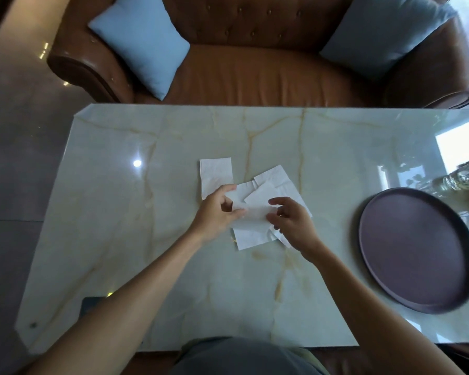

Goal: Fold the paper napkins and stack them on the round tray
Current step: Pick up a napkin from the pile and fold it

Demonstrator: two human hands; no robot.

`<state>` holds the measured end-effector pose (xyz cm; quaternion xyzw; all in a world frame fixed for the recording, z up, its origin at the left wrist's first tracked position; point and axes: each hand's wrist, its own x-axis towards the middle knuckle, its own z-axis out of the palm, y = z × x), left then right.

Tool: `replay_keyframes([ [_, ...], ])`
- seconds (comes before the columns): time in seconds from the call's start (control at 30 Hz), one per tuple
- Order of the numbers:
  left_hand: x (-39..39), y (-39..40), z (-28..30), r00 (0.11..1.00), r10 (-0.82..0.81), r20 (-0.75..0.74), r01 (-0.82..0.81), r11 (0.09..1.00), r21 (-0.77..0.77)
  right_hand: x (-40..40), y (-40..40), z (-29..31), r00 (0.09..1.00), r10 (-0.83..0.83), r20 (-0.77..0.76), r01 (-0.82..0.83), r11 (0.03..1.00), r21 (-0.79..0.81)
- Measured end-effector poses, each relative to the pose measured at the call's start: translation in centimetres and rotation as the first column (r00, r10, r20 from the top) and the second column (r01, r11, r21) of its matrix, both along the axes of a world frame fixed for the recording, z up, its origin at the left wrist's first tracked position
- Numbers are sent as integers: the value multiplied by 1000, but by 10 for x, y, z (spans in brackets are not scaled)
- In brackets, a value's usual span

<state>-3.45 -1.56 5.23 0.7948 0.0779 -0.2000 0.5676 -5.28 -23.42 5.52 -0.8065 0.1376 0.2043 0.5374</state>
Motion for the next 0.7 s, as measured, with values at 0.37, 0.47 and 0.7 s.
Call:
replay_keyframes([
  [0.37, -15, -8, 16, 974, -108, 200, 61, 971, 231, 4, -1, 15, 969, 166, 185, -118, 961, -249],
  [0.47, -16, -5, 20, 964, -163, 211, 106, 960, 260, 3, -2, 19, 944, 242, 223, -162, 932, -326],
  [0.7, -15, -1, 32, 961, -223, 164, 186, 959, 215, 10, -8, 33, 878, 417, 236, -309, 869, -386],
])
